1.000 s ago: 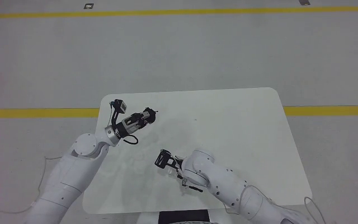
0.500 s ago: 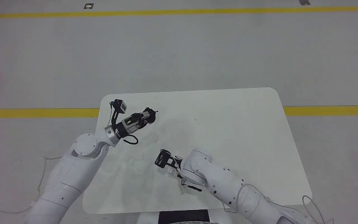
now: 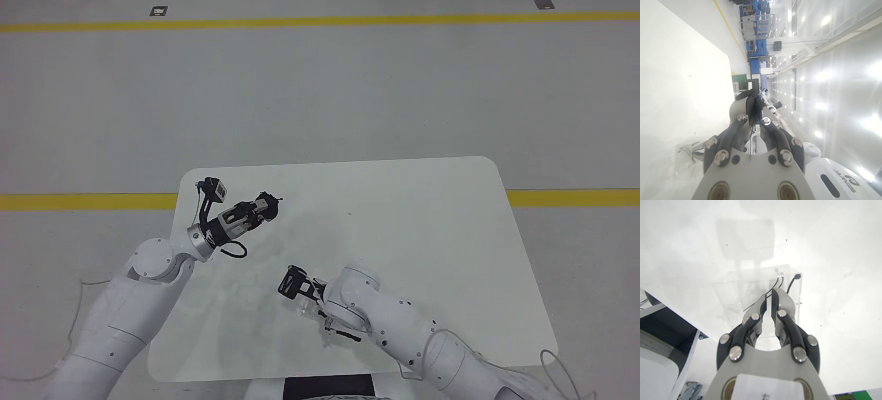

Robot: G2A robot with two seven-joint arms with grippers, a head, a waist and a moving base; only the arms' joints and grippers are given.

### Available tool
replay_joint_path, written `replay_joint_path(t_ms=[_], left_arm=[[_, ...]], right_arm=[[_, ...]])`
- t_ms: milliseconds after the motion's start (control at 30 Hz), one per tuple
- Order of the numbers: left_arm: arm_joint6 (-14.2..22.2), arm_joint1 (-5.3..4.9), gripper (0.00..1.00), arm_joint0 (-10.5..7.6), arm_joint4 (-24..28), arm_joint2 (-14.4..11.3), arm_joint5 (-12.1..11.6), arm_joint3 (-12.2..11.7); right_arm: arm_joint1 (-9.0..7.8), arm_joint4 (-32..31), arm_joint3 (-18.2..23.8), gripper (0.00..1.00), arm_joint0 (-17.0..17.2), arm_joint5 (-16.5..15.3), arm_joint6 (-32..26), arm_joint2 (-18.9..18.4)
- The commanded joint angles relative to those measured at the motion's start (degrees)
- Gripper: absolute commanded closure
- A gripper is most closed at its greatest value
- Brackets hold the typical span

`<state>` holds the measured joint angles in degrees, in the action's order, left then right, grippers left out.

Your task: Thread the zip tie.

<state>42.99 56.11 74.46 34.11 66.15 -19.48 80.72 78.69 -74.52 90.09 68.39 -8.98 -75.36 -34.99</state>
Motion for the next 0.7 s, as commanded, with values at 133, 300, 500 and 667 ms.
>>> replay_joint_path(t_ms=[133,300,500,667], left_arm=[[0.0,0.0,1.0,0.0,0.0,0.0,0.0,0.0],[0.0,0.0,1.0,0.0,0.0,0.0,0.0,0.0],[0.0,0.0,1.0,0.0,0.0,0.0,0.0,0.0],[0.0,0.0,1.0,0.0,0.0,0.0,0.0,0.0]], right_arm=[[0.12,-0.01,-0.32,0.91,-0.06,-0.06,-0.05,-0.06],[0.27,-0.11,-1.0,0.91,-0.13,-0.13,0.16,0.05],[0.46,-0.06,-1.29,0.9,-0.21,-0.18,0.1,0.19],[0.46,-0.45,-0.48,0.9,0.01,-0.06,-0.31,0.09]])
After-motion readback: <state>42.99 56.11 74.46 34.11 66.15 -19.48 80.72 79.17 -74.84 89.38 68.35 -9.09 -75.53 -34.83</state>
